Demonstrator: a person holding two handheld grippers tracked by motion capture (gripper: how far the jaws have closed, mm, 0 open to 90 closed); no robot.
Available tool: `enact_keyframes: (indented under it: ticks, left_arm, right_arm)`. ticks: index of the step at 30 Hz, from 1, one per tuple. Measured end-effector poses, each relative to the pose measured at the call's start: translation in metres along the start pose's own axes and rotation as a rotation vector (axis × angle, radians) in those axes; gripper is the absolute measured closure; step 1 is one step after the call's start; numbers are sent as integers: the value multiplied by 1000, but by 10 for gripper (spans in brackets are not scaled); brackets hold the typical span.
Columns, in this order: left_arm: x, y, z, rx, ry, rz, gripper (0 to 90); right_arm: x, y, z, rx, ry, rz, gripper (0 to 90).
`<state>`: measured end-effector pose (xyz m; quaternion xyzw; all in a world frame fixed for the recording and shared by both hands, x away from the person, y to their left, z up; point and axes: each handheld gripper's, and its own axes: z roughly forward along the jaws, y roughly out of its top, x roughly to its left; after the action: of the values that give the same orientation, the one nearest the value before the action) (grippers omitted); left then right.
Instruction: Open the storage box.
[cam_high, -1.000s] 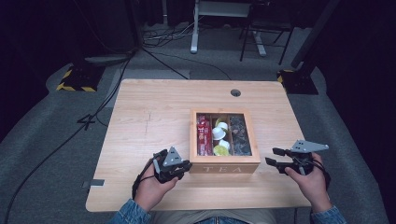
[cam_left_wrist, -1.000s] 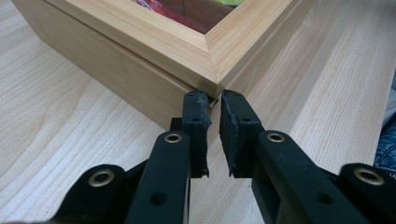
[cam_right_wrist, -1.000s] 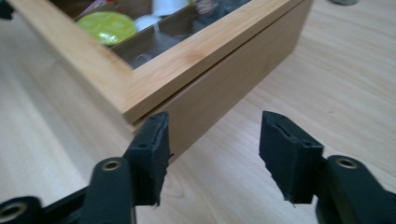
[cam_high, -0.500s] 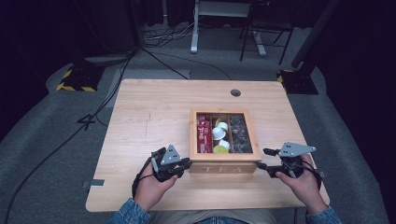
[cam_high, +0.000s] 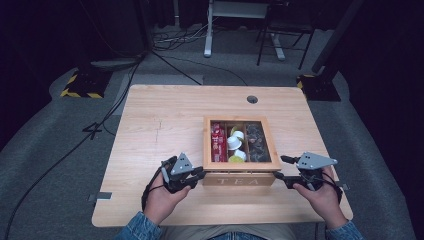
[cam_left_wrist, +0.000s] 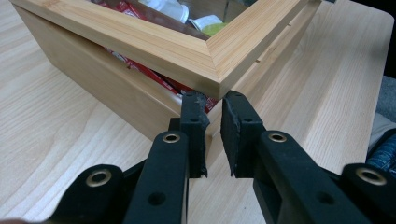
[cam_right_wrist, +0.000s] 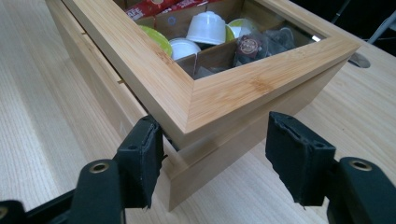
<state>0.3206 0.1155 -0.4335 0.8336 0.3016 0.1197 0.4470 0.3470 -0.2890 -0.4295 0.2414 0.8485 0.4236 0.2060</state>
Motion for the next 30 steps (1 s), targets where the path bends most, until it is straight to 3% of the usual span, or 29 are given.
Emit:
enact_keyframes:
  ticks: [16, 21, 23, 30]
  left_arm:
    - [1, 16, -5, -70, 36, 8, 778]
    - [2, 21, -7, -106, 45, 0, 722]
    - [4, 25, -8, -120, 100, 21, 690]
    - [9, 27, -14, -126, 158, 12, 566]
  right_arm:
    - [-4, 16, -5, -78, -27, -57, 401]
    - [-7, 25, -4, -97, -32, -92, 414]
    - [-10, 31, -5, -110, -37, -106, 416]
    - [-23, 44, -8, -138, -9, -97, 421]
